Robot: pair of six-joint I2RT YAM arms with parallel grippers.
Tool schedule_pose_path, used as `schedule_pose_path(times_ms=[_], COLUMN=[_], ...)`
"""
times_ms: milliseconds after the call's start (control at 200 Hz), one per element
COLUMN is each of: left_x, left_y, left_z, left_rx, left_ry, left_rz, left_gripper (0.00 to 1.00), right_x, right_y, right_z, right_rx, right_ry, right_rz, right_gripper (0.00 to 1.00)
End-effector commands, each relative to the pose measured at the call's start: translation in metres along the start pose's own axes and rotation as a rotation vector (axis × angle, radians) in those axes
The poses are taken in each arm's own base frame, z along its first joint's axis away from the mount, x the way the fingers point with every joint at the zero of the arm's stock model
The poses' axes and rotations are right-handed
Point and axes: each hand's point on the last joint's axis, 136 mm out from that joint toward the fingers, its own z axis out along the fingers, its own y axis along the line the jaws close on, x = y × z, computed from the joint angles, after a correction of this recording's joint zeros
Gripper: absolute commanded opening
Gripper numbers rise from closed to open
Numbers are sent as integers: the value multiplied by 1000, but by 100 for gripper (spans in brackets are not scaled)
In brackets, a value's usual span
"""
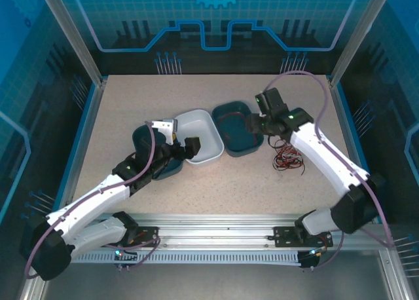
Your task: Untangle the cables
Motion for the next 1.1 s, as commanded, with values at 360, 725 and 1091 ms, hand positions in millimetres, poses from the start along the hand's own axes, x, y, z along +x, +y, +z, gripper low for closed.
schedule_pose_path(times_ms=[360, 725, 1091], left_x=[-11, -3, 2], left_y=[-12, -7, 0], left_z=[12, 17, 15], left_rx=[62, 45, 16], left_ry=[-51, -32, -22], left_rz=[-4, -29, -34], left_gripper=[99, 99, 99], right_x=[74, 63, 66], right_y=[-110, -99, -113], right_z=[2, 48, 81], right_rx=[192, 128, 200], right_ry=[66, 111, 176], right_rz=[366, 368, 378], right_gripper=[55, 54, 34])
